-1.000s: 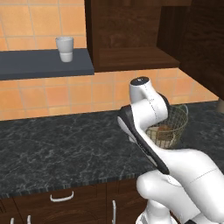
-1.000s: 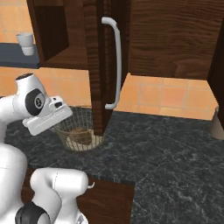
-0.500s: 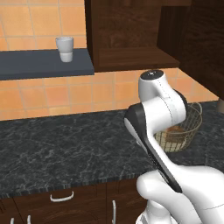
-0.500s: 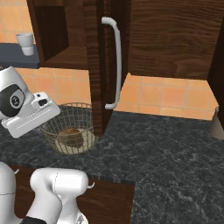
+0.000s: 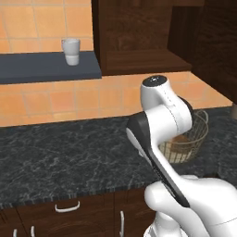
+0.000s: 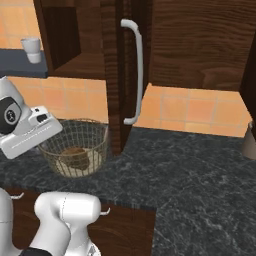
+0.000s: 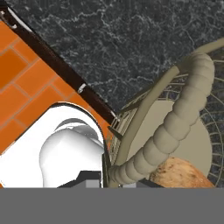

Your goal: Open the cabinet, pick up the bread from the cabinet and place it in the basket. Then move the basket to the dining counter.

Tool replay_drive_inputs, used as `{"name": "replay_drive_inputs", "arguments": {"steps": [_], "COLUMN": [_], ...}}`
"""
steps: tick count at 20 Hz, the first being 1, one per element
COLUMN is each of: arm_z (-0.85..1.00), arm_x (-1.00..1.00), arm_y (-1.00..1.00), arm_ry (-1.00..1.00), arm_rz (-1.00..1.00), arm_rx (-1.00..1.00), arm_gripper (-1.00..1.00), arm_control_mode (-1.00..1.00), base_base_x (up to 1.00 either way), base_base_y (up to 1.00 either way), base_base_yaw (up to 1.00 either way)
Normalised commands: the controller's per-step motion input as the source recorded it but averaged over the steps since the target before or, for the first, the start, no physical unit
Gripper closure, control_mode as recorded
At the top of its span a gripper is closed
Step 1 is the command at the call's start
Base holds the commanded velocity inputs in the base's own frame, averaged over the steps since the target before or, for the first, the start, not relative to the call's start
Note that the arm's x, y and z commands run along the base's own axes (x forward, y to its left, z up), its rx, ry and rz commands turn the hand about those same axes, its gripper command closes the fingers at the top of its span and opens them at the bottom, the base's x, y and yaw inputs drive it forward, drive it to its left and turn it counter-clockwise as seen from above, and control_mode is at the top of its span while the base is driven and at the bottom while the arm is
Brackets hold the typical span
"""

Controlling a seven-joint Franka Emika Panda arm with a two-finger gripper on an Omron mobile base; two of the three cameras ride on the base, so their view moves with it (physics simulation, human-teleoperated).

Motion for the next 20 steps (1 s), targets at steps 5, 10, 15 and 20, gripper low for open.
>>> {"name": "replay_drive_inputs", "arguments": {"steps": [5, 10, 15, 20], "arm_z": [0.00, 0.00, 0.00, 0.00], "arm_x": [0.00, 0.00, 0.00, 0.00], "arm_y": [0.00, 0.00, 0.00, 0.00], "arm_ry": [0.00, 0.00, 0.00, 0.00], "arm_rz": [0.00, 0.00, 0.00, 0.00], "arm_rx": [0.00, 0.00, 0.00, 0.00], "arm_gripper": [1.00, 1.00, 1.00, 1.00], "arm_control_mode": [1.00, 1.00, 1.00, 1.00], "base_base_x": [-0.51, -0.29, 0.00, 0.00], "base_base_y": [0.97, 0.87, 0.10, 0.00], "base_base_yaw": [0.27, 0.73, 1.00, 1.00]}}
